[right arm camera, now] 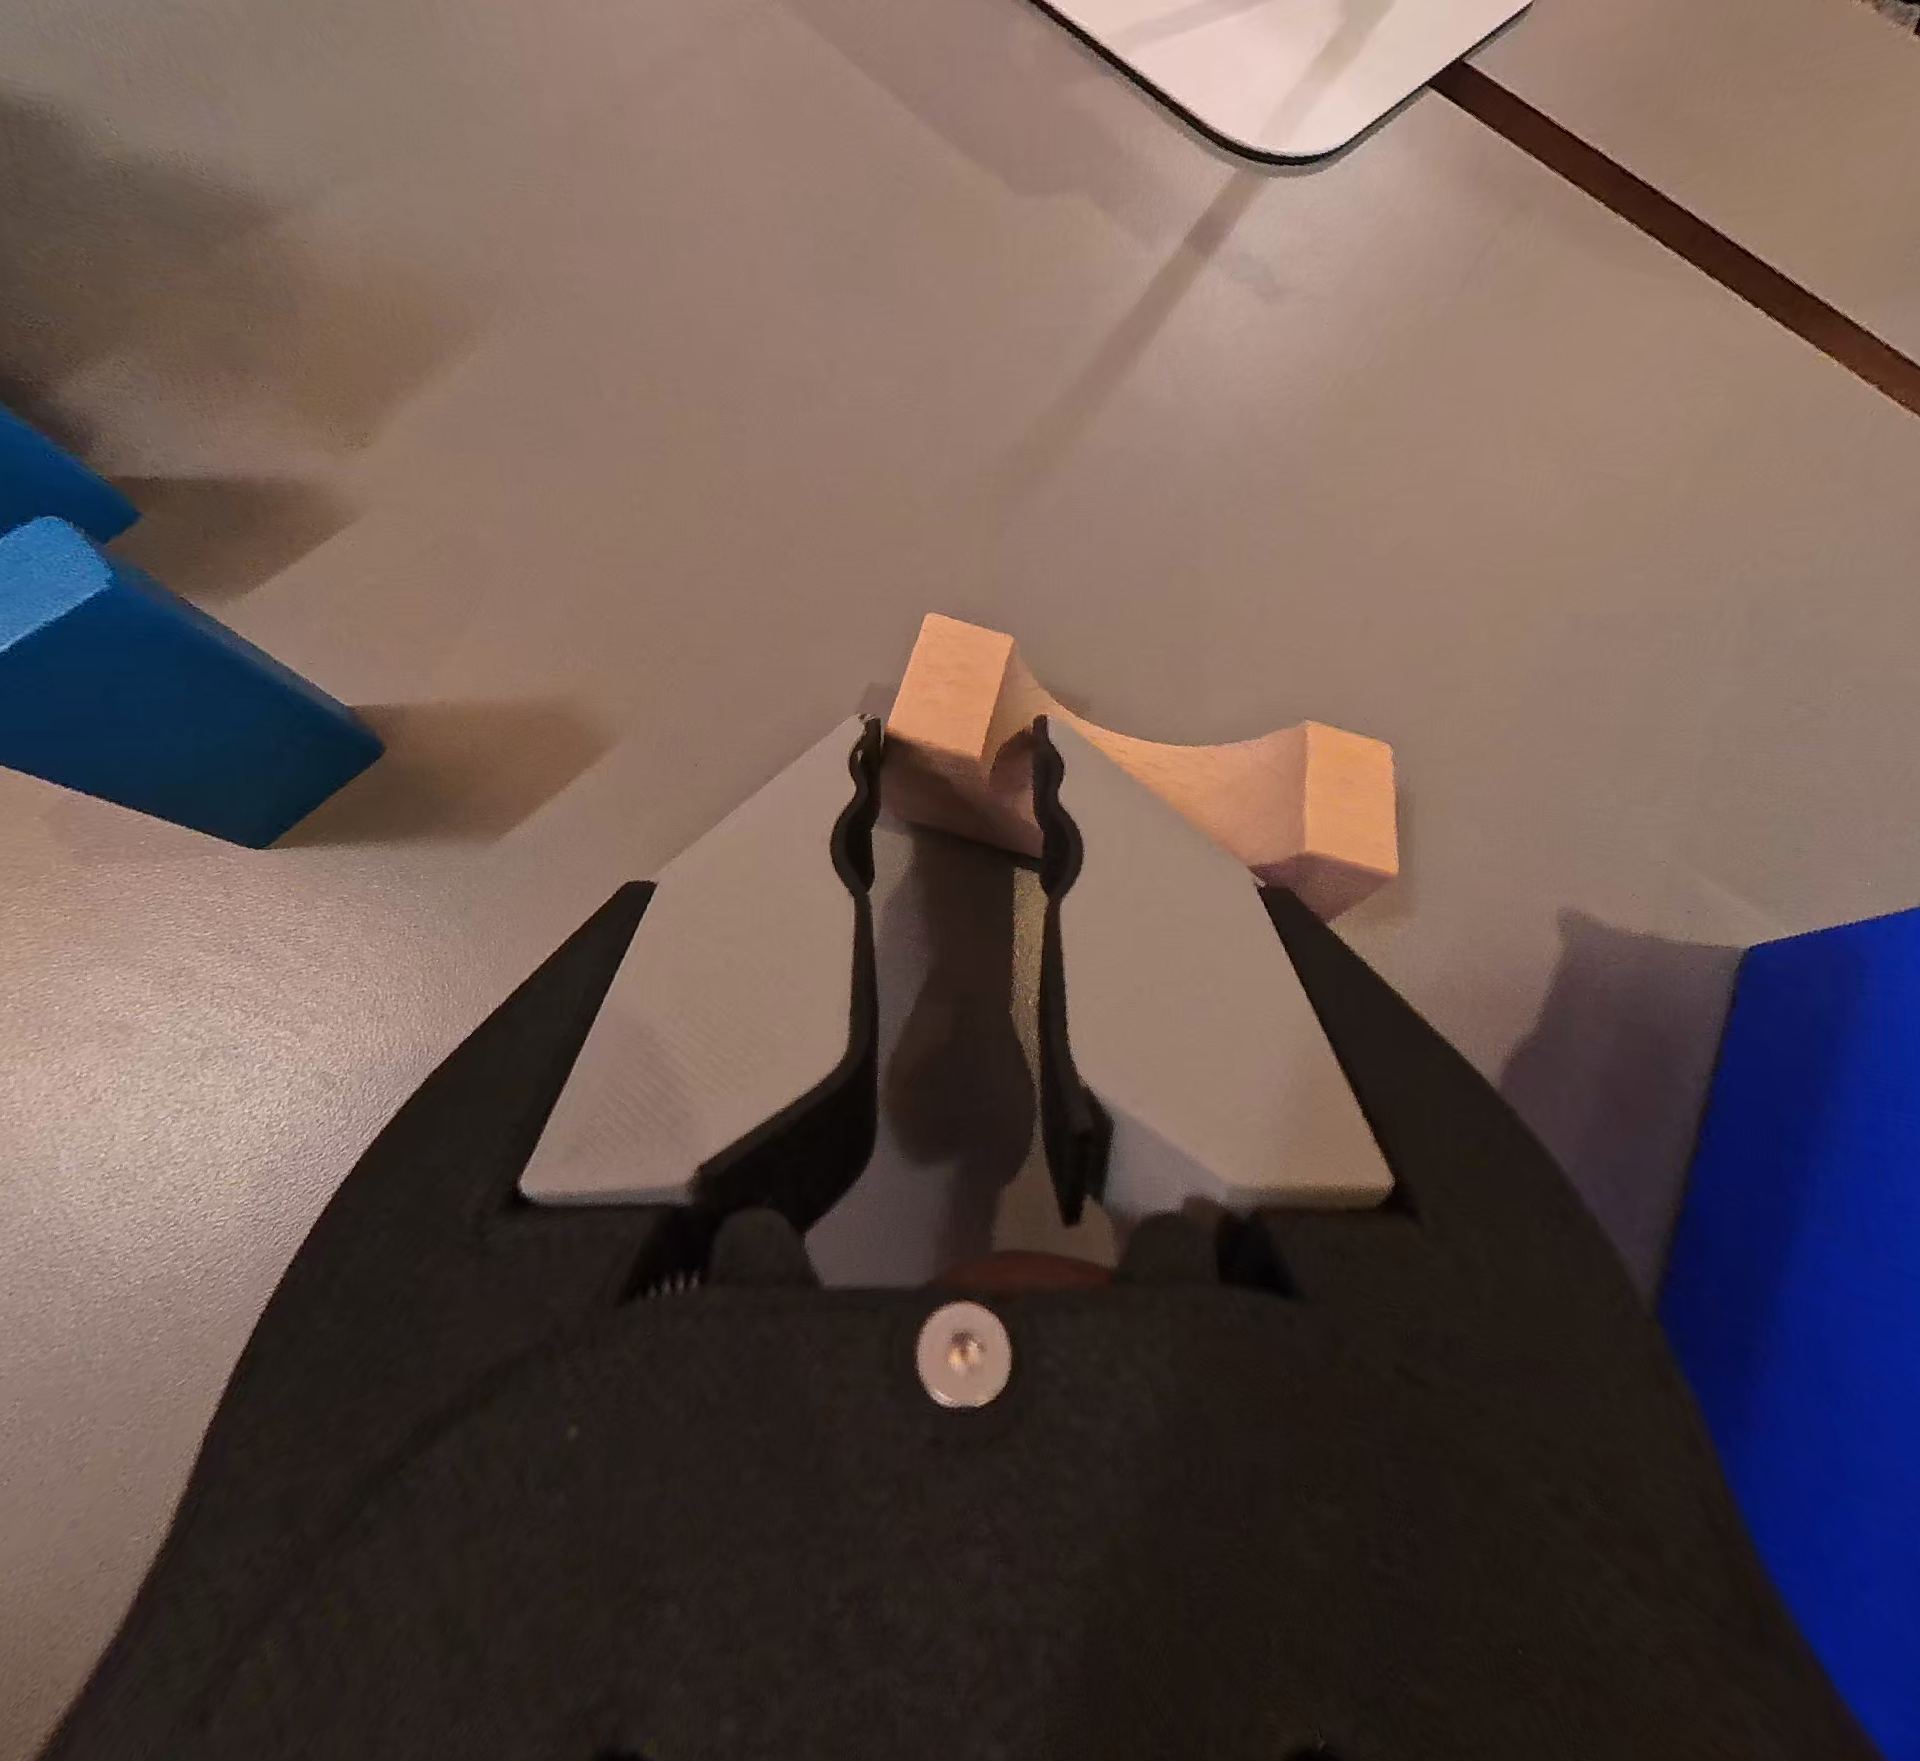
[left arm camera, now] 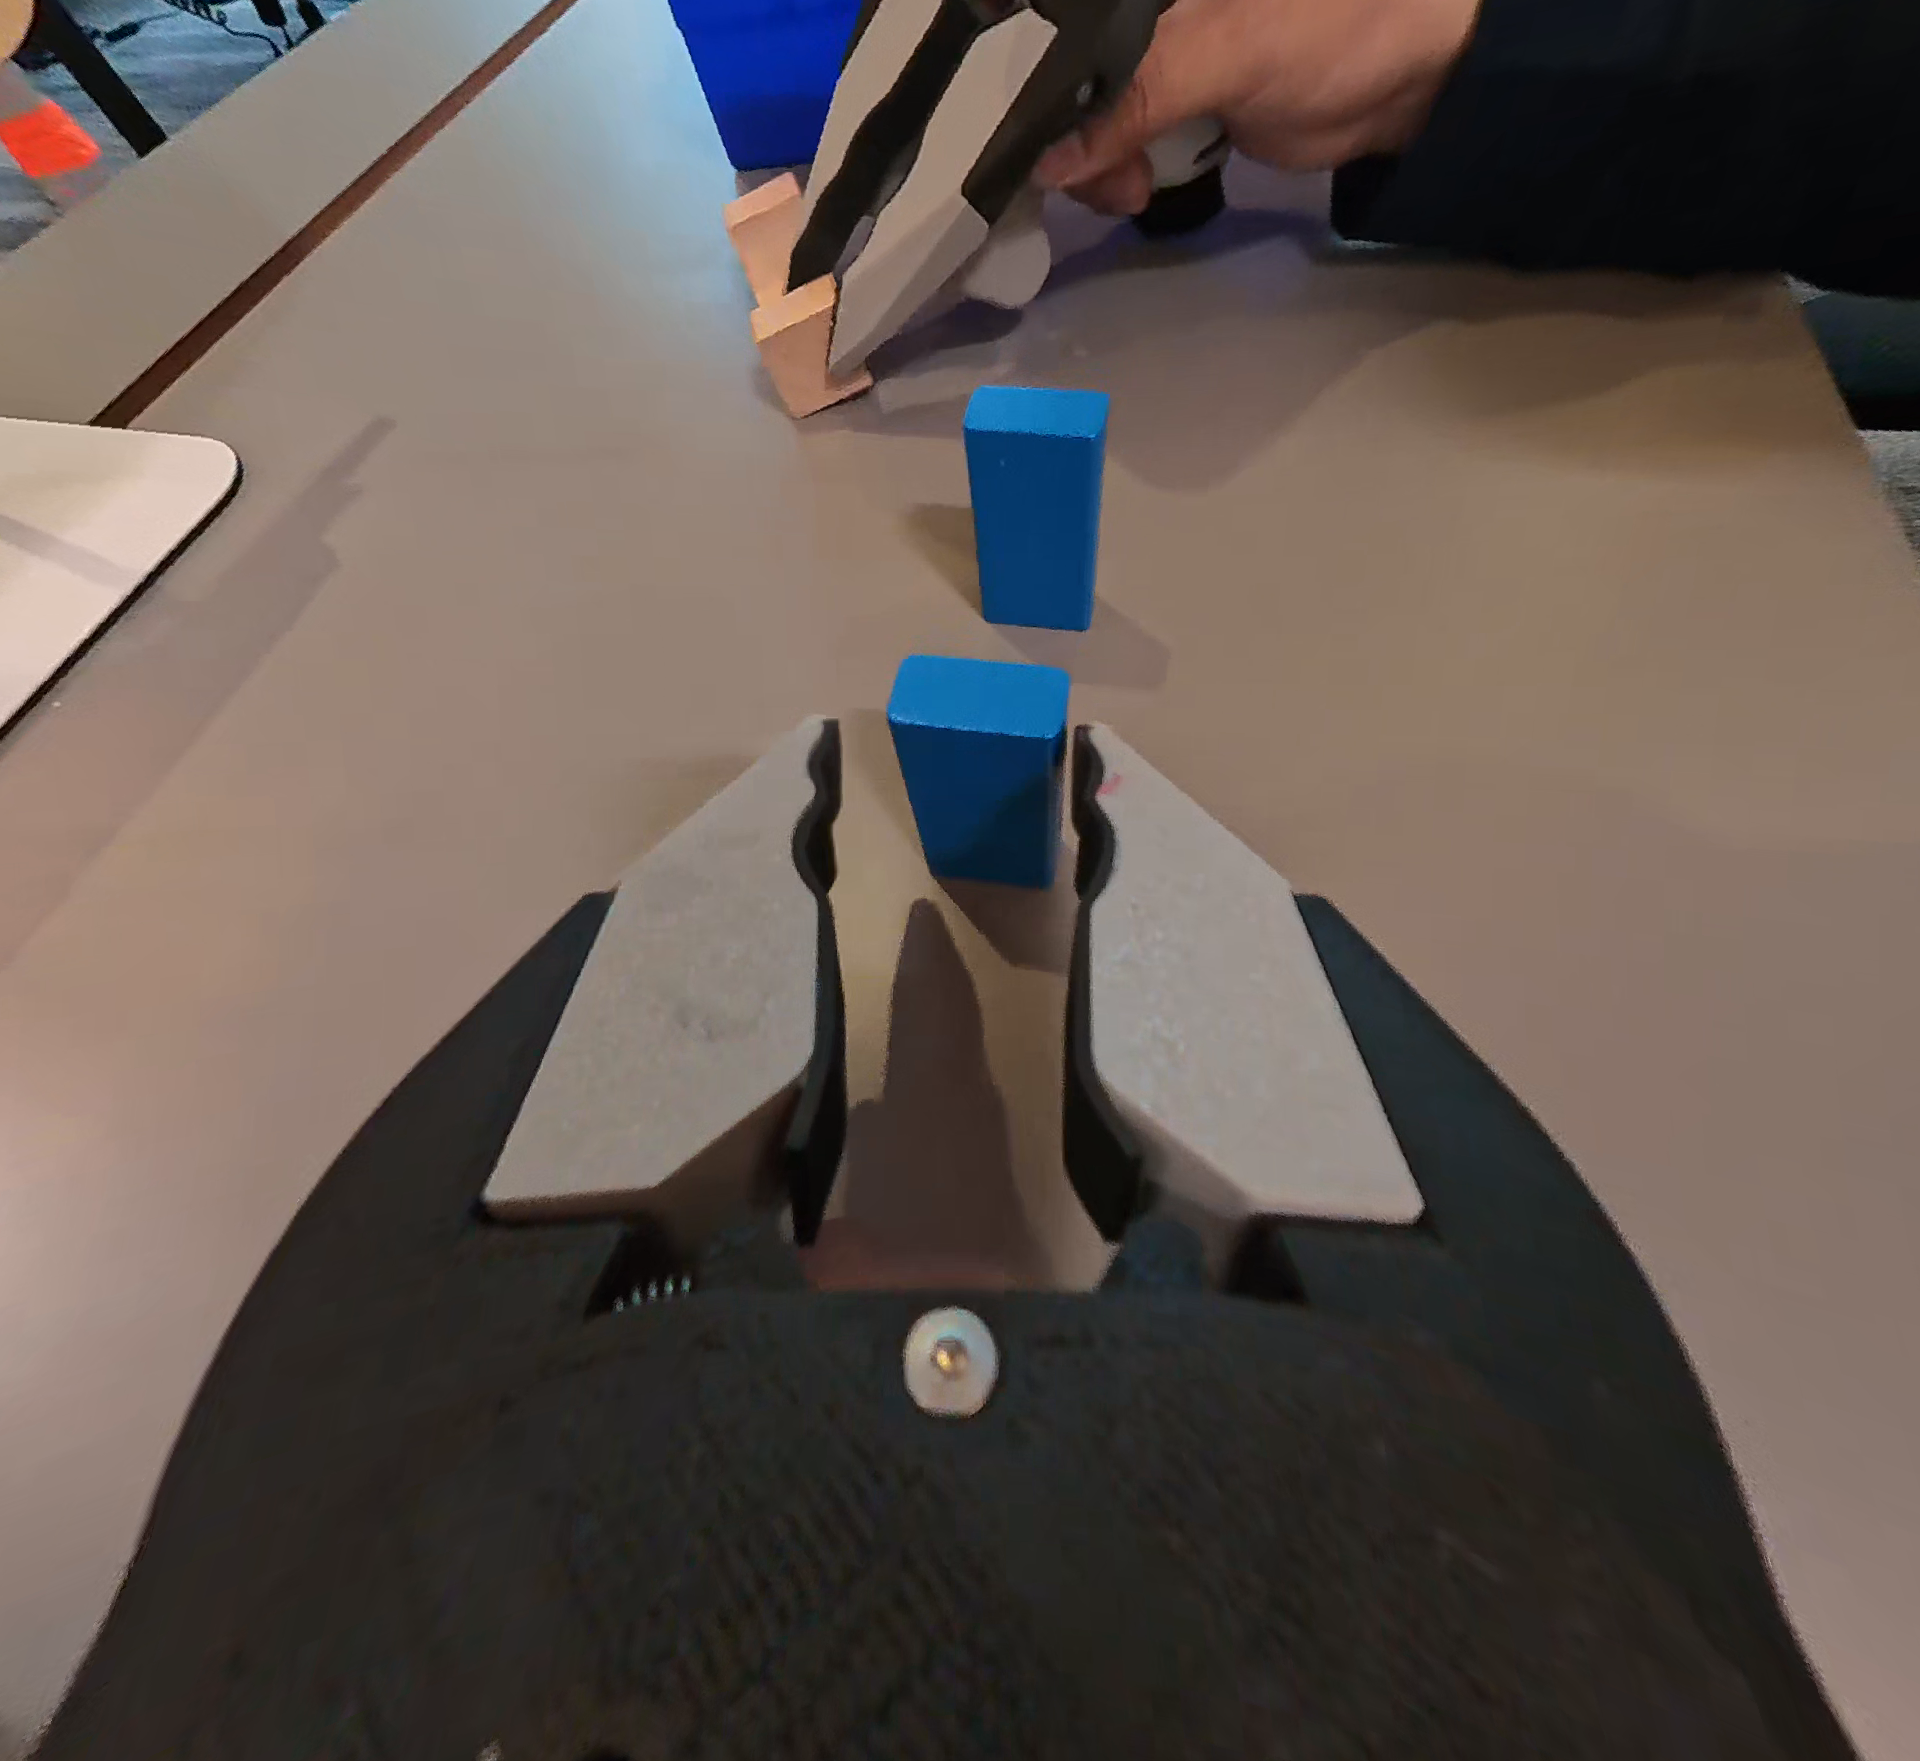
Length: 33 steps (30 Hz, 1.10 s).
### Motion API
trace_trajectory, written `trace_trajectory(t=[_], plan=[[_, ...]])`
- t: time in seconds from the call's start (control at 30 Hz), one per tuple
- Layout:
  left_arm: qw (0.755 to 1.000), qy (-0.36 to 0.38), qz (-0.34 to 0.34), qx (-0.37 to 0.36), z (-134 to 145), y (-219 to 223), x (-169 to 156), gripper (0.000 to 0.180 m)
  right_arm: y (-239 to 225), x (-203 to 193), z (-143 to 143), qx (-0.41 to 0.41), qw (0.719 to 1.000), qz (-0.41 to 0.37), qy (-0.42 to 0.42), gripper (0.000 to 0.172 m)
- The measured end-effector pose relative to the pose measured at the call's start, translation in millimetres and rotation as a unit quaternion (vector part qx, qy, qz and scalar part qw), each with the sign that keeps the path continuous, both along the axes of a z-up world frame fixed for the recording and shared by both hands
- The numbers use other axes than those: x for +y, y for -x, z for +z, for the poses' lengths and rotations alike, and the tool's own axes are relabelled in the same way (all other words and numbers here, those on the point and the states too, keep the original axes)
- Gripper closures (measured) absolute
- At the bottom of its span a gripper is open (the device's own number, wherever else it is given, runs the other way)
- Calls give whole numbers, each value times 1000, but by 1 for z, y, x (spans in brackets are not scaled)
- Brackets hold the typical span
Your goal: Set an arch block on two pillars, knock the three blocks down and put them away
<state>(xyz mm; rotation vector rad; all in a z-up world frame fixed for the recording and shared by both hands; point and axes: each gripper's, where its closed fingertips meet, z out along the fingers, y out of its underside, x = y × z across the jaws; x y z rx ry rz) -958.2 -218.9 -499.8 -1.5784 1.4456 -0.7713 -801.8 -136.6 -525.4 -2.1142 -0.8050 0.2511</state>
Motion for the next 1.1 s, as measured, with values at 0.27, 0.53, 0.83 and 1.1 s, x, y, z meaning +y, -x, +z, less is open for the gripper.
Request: trace_trajectory(t=[0.27, 0.53, 0.83, 1.1], plan=[[1000, 13, -20, -2, 0, -1, -5, 150, 0, 0, 0, 6, 1000, 1, 3, 146], [999, 15, -32, -6, 1, -1, -8, 151, 1, -1, 0, 9, 1000, 3, 8, 146], [999, 30, -35, -11, 2, 4, -3, 151, 2, -2, 0, 10, 1000, 6, 10, 146], [999, 29, -35, -7, 1, 8, -4, 151, 2, -2, 0, 10, 1000, 6, 10, 147]])
